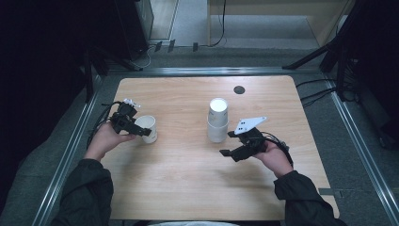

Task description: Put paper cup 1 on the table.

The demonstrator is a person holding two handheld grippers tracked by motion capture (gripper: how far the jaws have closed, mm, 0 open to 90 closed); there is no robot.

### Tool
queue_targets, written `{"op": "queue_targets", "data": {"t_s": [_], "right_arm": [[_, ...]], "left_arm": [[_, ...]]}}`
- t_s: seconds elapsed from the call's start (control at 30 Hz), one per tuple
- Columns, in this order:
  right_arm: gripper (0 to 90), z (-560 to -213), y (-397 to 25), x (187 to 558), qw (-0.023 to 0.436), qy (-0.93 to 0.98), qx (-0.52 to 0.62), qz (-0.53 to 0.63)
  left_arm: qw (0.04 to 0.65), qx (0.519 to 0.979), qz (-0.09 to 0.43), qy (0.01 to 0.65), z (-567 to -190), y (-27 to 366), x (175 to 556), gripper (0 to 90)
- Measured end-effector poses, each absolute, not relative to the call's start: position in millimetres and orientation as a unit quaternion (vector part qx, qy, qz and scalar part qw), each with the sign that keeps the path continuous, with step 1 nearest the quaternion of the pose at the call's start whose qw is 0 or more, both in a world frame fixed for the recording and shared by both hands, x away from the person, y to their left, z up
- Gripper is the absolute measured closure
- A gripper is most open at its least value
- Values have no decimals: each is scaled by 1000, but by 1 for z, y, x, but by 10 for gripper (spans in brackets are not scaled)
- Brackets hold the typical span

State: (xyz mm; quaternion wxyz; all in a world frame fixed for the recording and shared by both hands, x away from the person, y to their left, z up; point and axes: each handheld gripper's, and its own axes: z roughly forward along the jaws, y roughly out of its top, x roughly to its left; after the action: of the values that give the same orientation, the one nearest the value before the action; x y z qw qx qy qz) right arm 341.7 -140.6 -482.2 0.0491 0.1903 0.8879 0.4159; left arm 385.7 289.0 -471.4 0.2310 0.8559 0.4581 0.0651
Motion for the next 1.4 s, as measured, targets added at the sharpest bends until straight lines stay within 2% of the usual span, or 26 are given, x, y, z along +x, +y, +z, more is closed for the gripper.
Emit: {"op": "queue_targets", "data": {"t_s": [0.5, 0.93, 1.0, 1.13, 1.3, 1.4], "right_arm": [[233, -481, -141, 342, 53, 887, 189, 418], [211, -478, -143, 346, 43, 876, 207, 433], [182, -475, -143, 347, 42, 881, 202, 426], [194, -471, -144, 352, 33, 877, 233, 418], [180, -468, -149, 356, 23, 886, 216, 408], [214, -465, -152, 358, 29, 882, 227, 412]], "left_arm": [[245, 853, 61, 456, -468, 291, 384, 131], [291, 838, 66, 458, -442, 302, 372, 132], [302, 834, 67, 456, -436, 301, 369, 134], [317, 834, 62, 447, -428, 296, 364, 137], [321, 839, 62, 434, -422, 288, 358, 138], [331, 841, 61, 423, -419, 281, 355, 139]]}}
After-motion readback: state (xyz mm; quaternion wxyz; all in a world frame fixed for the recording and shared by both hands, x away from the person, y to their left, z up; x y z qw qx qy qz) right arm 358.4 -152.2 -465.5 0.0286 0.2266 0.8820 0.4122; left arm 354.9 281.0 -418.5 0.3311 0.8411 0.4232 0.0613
